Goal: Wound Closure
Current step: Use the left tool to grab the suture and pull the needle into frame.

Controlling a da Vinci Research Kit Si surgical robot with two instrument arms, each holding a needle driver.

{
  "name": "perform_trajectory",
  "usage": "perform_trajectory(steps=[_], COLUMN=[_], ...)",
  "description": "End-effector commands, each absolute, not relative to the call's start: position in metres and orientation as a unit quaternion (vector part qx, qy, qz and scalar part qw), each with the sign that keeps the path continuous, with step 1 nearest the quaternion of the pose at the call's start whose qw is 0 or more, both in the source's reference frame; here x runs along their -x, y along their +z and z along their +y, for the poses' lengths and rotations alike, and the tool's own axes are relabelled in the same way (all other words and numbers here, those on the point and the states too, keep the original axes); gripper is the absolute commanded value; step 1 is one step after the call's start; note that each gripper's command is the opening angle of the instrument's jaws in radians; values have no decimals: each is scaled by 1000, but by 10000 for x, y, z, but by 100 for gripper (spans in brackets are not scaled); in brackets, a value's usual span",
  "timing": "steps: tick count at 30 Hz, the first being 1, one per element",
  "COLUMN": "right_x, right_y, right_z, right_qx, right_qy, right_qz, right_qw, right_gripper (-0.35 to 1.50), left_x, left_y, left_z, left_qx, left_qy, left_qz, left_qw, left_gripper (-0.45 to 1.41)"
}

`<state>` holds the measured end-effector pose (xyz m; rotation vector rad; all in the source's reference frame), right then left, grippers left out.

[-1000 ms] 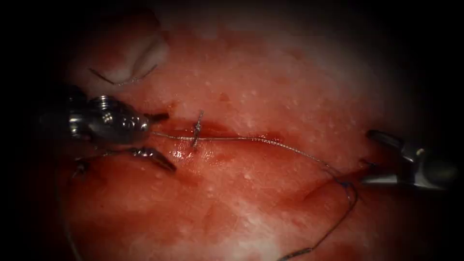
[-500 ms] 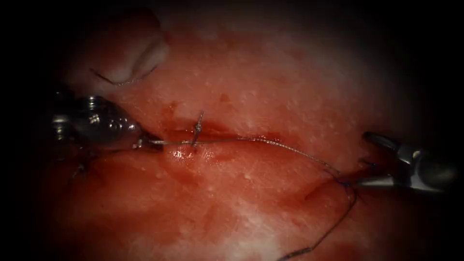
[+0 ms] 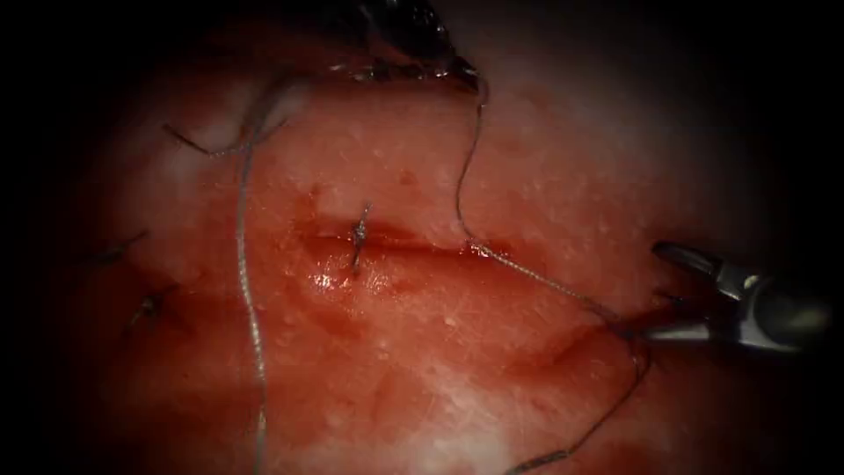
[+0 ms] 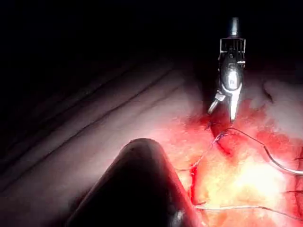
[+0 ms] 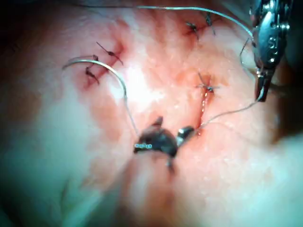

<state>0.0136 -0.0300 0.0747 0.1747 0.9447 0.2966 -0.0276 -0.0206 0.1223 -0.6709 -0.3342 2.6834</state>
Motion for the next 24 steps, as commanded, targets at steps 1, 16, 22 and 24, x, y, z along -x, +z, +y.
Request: perform_trajectory(steps=[1, 16, 22, 24], right_x=[-142, -150, -150, -150], right_y=[752, 755, 755, 755], right_z=[-306, -310, -312, -312], right_qx=[-85, -87, -86, -86], right_qy=[141, 139, 139, 139], right_qz=[454, 456, 456, 456], right_qw=[876, 875, 875, 875], right_gripper=[103, 103, 103, 103], left_x=[280, 266, 266, 264], left_y=[1235, 1281, 1280, 1281], left_z=[-185, -41, 13, 25], left_qx=[246, 286, 298, 297], left_qy=[945, 931, 927, 928], left_qz=[-111, -52, -22, -17], left_qw=[186, 219, 226, 225], left_gripper=[-45, -45, -45, -45])
